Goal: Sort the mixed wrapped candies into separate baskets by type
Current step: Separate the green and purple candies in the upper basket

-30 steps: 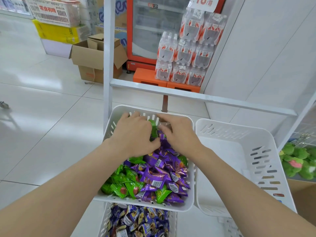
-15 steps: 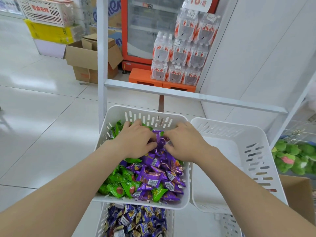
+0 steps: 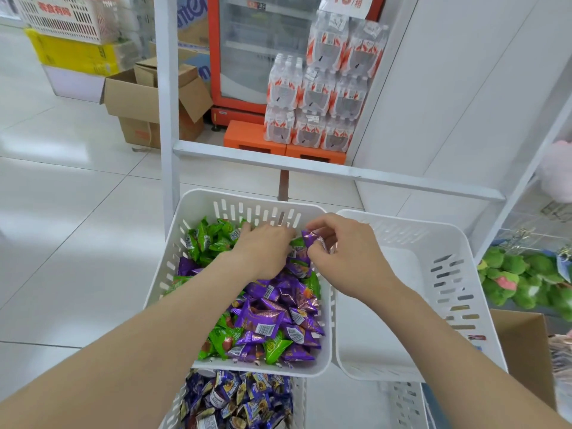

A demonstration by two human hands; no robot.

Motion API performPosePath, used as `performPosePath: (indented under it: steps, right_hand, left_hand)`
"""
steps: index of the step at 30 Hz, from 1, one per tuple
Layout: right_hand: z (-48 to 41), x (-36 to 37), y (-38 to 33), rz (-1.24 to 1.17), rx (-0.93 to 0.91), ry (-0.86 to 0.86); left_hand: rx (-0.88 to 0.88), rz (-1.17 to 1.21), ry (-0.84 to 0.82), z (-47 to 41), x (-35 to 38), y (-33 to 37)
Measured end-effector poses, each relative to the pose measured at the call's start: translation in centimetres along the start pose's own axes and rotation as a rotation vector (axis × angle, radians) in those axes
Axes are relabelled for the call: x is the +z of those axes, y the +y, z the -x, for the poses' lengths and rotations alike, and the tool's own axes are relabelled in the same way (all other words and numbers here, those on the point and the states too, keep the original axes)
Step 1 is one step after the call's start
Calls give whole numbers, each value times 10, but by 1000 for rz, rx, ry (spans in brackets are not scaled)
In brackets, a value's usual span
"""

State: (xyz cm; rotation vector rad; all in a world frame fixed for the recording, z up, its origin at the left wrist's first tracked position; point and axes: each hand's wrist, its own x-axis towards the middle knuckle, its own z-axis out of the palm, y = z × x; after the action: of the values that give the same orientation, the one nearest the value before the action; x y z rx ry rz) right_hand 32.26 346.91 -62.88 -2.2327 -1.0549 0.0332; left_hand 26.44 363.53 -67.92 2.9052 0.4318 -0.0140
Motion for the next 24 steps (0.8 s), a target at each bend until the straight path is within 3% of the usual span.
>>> performPosePath:
  steps: [8,20,24]
  right_hand:
    - [2,-3,7,-58,82,78]
    - [-2,2,-1,-2,150,105]
    - [-1,2,-4,-4,140,82]
  left_hand:
    - [-82,-81,88,-6,11,6]
    - [-198,387,114,6,-5,4]
    - [-170,369,78,10,-7,2]
